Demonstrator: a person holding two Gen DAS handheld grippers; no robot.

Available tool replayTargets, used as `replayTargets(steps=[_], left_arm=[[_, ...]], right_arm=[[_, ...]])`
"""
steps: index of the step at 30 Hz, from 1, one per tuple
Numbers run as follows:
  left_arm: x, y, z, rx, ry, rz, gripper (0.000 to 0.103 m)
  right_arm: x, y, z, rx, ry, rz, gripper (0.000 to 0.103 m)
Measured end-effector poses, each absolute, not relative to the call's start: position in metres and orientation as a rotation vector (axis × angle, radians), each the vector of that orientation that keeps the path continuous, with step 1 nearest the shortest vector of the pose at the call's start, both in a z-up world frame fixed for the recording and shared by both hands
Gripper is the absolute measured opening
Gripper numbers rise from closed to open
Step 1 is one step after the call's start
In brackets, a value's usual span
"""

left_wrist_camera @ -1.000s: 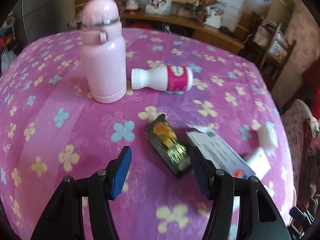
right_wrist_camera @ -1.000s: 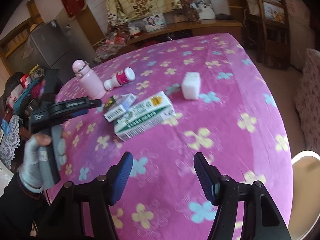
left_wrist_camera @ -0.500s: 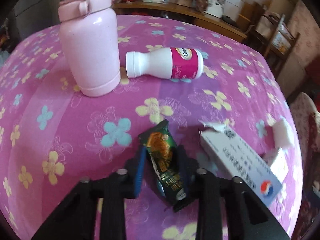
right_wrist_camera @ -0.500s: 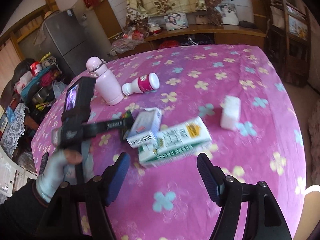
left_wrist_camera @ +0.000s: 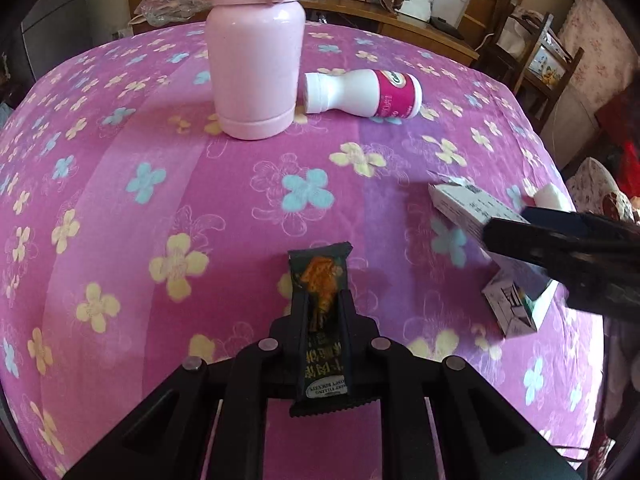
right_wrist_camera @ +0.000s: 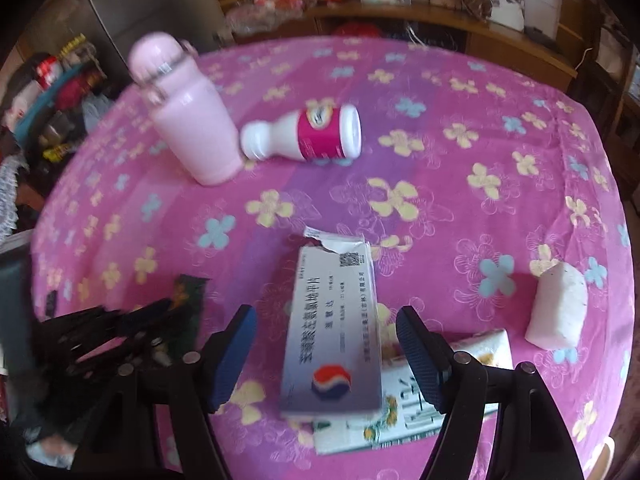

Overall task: Collect trash
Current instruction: 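Grasp the white medicine box with right tool while left tool grasps green snack wrapper, then carry the medicine box and green snack wrapper toward the white bin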

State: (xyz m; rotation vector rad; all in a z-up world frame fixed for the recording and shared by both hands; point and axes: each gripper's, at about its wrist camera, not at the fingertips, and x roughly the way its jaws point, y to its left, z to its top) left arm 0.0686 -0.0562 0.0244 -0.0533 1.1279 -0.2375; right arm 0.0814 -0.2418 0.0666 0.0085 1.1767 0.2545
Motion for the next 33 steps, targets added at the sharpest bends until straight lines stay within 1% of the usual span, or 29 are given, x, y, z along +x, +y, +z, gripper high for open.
replayTargets(steps=[2,3,4,6,8,10,14,16,21,33], left_arm=[[0.065,-0.059,0.023,-0.035,1.125,-0.235,0.026],[0.063,-0.060,0.023,-0.026,1.118,-0.233,0.037],[0.061,-0.060,0.022,-0.021,1.115,-0.229,0.045],[0.059,-0.059,0.019,-0.016,1.107,-0.231,0.045],[0.056,-0.059,0.019,-0.006,1.091,-0.231,0.044],[0.055,-0.058,0.018,-0.008,1.084,-0.234,0.027],[0.049,-0.054,0.024,-0.059,1.089,-0.262,0.021],[0.041,-0.057,0.028,-0.051,1.072,-0.260,0.015],[0.017,-0.067,0.037,-0.044,1.049,-0.288,0.015],[-0.041,-0.103,0.062,-0.014,0.993,-0.387,0.013]], right_arm=[[0.086,-0.240,0.057,0.006,1.199,0.241,0.075],[0.086,-0.241,0.053,0.007,1.206,0.231,0.075],[0.086,-0.242,0.049,0.006,1.210,0.219,0.070],[0.082,-0.243,0.047,0.003,1.196,0.227,0.051],[0.073,-0.245,0.050,0.006,1.161,0.233,0.051],[0.062,-0.248,0.057,0.011,1.123,0.247,0.051],[0.036,-0.259,0.076,0.062,1.057,0.279,0.051],[0.022,-0.262,0.084,0.080,1.031,0.286,0.051],[-0.016,-0.273,0.096,0.127,0.986,0.290,0.051],[-0.099,-0.311,0.097,0.205,0.945,0.243,0.051]])
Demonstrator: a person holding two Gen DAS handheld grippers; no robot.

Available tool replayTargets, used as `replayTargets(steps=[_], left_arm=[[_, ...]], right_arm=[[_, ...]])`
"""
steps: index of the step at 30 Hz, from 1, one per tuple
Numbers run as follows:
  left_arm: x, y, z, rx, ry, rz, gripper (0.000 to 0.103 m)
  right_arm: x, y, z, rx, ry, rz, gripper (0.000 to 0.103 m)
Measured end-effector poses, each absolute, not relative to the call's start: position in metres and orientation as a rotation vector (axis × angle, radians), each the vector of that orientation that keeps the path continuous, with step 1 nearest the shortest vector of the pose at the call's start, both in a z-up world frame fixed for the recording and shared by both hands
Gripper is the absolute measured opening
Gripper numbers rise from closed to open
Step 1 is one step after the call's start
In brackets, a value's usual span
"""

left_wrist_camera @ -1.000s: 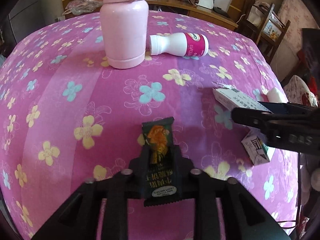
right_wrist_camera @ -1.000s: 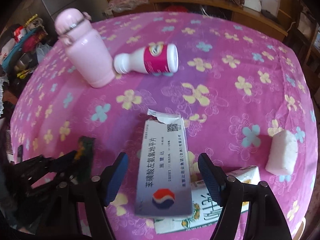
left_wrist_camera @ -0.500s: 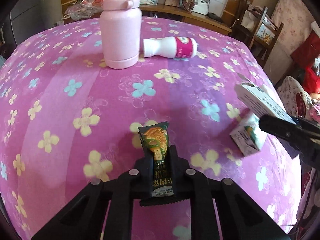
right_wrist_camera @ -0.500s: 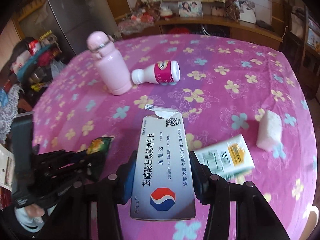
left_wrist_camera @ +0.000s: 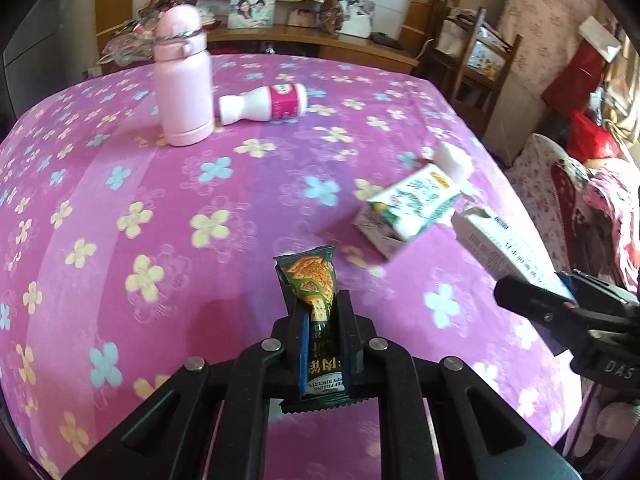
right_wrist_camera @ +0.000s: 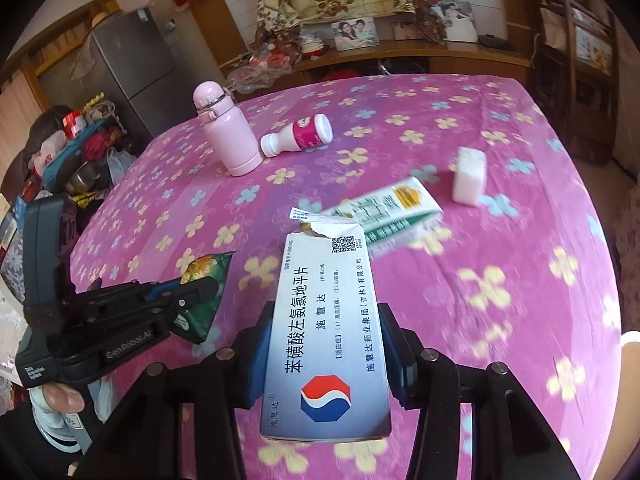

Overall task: Collect trash
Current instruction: 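Carry the medicine box and green snack wrapper toward the white bin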

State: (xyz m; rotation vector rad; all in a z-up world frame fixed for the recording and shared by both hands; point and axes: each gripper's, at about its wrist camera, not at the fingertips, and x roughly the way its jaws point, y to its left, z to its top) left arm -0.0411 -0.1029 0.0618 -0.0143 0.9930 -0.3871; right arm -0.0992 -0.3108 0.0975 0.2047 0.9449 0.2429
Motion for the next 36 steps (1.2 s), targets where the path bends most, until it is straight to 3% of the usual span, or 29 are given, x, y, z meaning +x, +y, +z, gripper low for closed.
replayTargets(steps=[36], left_arm=[[-0.134,-0.265,0.073,0.170,0.953,-0.658,0.012]], right_arm=[[-0.222,-0.453,0.091,0.379,0.895,-0.008,0.051]])
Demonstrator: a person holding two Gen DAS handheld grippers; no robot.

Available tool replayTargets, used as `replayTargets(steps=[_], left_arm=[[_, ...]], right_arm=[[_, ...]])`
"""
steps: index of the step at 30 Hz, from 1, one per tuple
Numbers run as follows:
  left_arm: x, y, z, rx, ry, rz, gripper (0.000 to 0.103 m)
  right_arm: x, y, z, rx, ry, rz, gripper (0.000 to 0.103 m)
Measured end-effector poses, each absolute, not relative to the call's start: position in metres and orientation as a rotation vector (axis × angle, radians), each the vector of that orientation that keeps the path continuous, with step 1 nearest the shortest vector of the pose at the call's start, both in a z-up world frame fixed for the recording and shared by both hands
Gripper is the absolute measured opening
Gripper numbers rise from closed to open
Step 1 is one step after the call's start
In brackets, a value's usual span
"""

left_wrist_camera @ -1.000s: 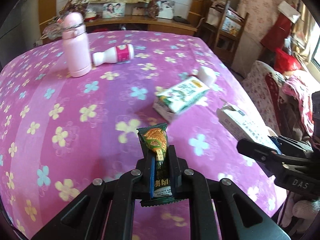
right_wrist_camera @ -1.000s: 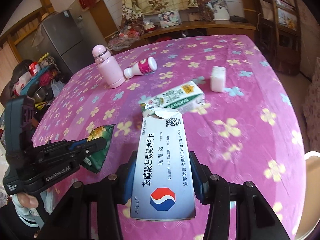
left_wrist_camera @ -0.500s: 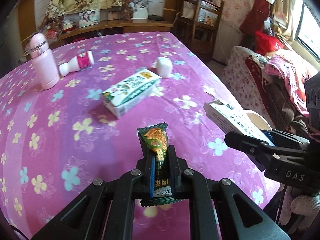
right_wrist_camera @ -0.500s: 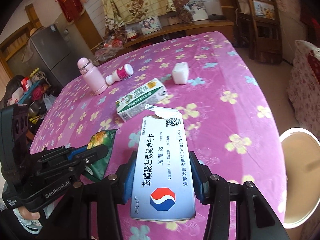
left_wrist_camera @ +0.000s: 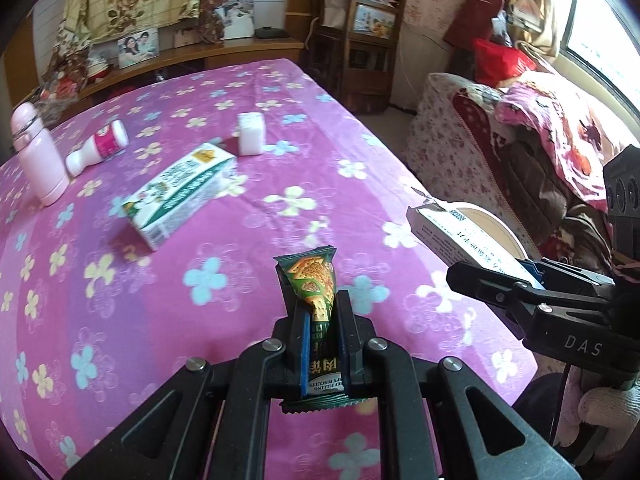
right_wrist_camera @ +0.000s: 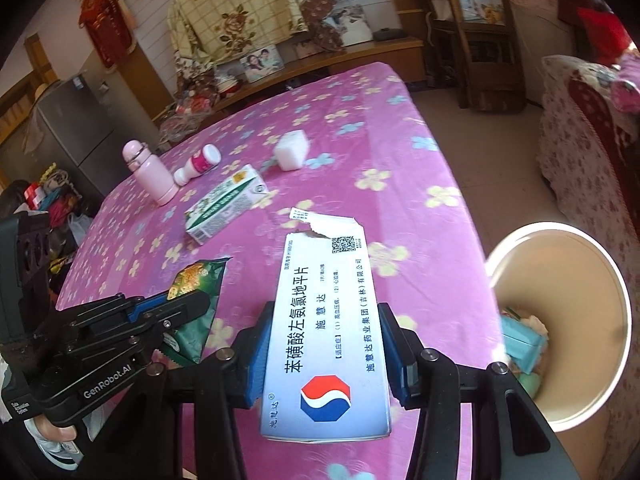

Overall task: Collect trash
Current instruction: 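Carry the medicine box and green snack wrapper toward the white bin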

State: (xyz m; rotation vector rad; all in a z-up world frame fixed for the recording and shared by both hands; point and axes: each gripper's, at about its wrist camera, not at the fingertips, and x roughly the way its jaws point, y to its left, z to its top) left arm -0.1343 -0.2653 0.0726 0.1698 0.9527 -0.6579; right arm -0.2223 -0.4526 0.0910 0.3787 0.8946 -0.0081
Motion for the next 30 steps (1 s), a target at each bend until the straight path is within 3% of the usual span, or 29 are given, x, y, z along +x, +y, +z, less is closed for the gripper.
replayTargets(steps=[30], left_arm=[[-0.182,-0.410,0.062,0.248,1.010,-0.894,0.012]], right_arm=[[-0.311,-0.602,0.048,0.569,0.907,-0.290,0.051]])
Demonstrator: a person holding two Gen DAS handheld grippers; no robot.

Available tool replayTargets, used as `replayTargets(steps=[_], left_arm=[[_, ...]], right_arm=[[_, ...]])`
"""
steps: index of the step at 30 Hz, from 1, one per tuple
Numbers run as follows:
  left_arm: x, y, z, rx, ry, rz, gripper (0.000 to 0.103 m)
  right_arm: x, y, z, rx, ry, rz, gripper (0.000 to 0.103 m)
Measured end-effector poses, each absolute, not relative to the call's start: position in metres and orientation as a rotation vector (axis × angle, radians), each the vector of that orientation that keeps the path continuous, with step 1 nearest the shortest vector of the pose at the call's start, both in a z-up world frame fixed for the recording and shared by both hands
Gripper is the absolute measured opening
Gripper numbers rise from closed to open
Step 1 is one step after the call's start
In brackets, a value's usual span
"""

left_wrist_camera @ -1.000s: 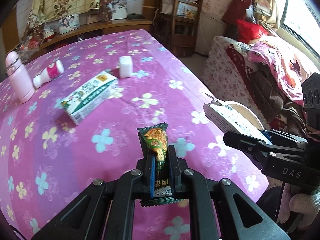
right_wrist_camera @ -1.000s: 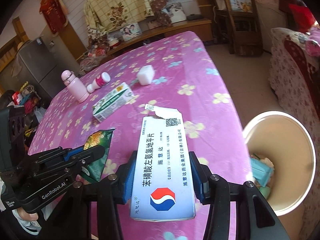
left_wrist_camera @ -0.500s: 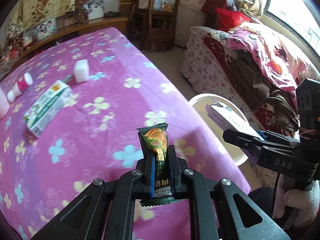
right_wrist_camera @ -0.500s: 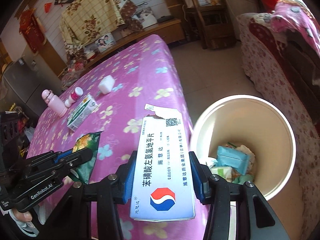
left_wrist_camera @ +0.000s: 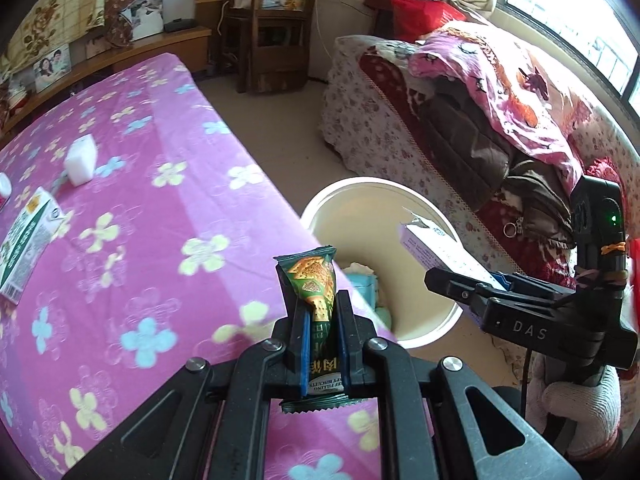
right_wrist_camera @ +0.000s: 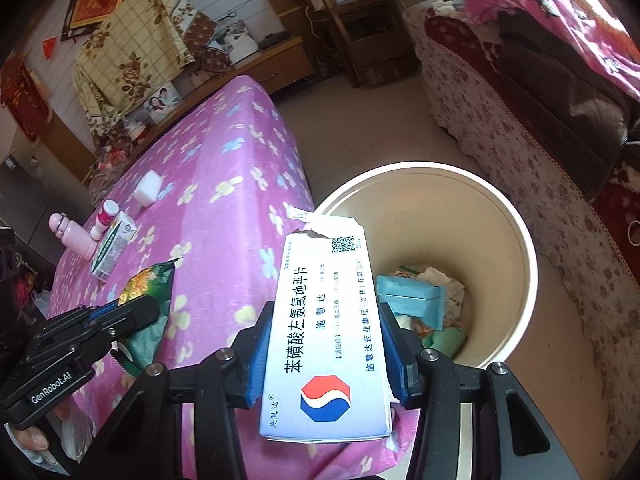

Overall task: Collect trash
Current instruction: 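Carry the medicine box and green snack wrapper toward the white bin, then open both tools to drop the medicine box and wrapper into the bin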

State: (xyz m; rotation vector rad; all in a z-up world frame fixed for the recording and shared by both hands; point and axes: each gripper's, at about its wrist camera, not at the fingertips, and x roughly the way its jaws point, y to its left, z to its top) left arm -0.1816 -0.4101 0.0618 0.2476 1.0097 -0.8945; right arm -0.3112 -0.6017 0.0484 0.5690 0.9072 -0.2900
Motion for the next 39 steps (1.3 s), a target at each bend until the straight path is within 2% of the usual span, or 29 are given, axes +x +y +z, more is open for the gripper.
replayTargets(steps=[32,35,39], left_arm=[[-0.189,-0.477,0.028,0.305,1.052,-0.969,0.012],[-0.190,-0.479,0.025,0.309,1.055,-0.981,0.012],[-0.189,-0.480,0.023,0.315,1.056,-0.984,0.016]], right_arm=[[-0.316,-0.657,0.000,0.684,0.960,-0.404,0.053],[-0.316,-0.661,-0.005,0.716,0.962,-0.408,0.054],[-0.318,-0.663,-0.006,0.737,0.954,-0.415,0.061]])
